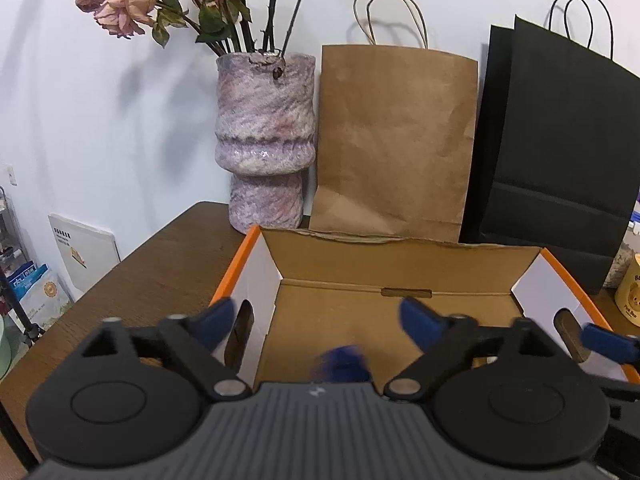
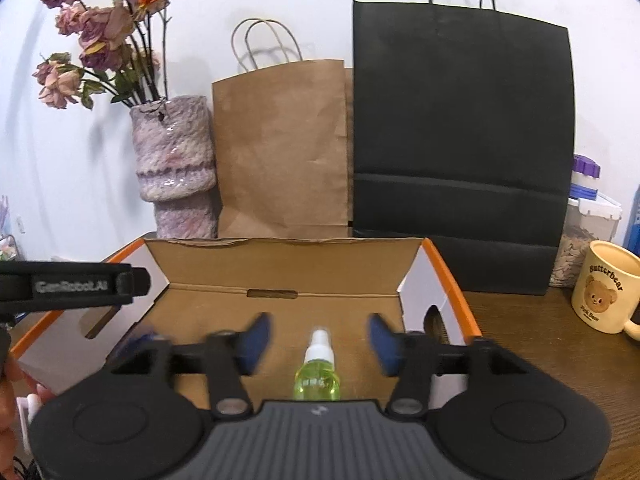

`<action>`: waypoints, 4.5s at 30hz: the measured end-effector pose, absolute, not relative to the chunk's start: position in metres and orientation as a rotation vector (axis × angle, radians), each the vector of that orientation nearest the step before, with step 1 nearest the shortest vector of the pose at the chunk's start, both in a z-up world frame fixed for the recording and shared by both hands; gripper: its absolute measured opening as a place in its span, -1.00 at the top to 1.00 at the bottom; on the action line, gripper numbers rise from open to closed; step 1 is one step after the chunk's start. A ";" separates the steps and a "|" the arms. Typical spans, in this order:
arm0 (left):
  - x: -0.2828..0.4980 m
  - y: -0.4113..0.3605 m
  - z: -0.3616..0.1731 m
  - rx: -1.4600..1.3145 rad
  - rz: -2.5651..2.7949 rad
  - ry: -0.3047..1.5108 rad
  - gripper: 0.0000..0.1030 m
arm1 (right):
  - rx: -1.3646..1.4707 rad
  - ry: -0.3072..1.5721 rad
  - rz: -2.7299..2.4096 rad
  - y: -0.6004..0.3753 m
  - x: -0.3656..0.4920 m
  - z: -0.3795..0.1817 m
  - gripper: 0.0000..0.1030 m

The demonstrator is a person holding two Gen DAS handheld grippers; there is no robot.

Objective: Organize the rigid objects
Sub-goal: 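Open the right tool to drop the green bottle into the box while the left tool drops the cap, then withdraw both open tools from the box back toward the table items, then grasp the clear tape roll with the right tool, then grasp the white spray bottle with the left tool while the right tool holds the tape roll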

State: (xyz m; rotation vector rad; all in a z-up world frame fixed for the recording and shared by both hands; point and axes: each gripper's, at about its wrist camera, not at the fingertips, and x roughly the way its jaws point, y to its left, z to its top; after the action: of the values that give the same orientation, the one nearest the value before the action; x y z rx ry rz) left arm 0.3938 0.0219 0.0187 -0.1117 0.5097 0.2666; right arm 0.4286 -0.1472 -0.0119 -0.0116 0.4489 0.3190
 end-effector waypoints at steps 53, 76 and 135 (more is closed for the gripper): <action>0.227 0.023 0.030 -0.055 0.186 0.360 -1.00 | -0.068 0.387 0.310 -0.210 0.274 -0.013 -1.00; 0.175 0.055 -0.013 -0.055 0.203 0.466 -1.00 | -0.085 0.486 0.311 -0.218 0.219 -0.044 -1.00; 0.195 0.091 -0.026 -0.097 0.226 0.565 -1.00 | -0.120 0.434 0.353 -0.196 0.237 -0.042 0.17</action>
State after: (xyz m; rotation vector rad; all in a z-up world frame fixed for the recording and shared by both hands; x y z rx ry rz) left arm 0.1947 0.0911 -0.0256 -0.0975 0.5654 0.2263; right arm 0.2372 -0.1961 -0.0421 -0.1202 0.4339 0.3526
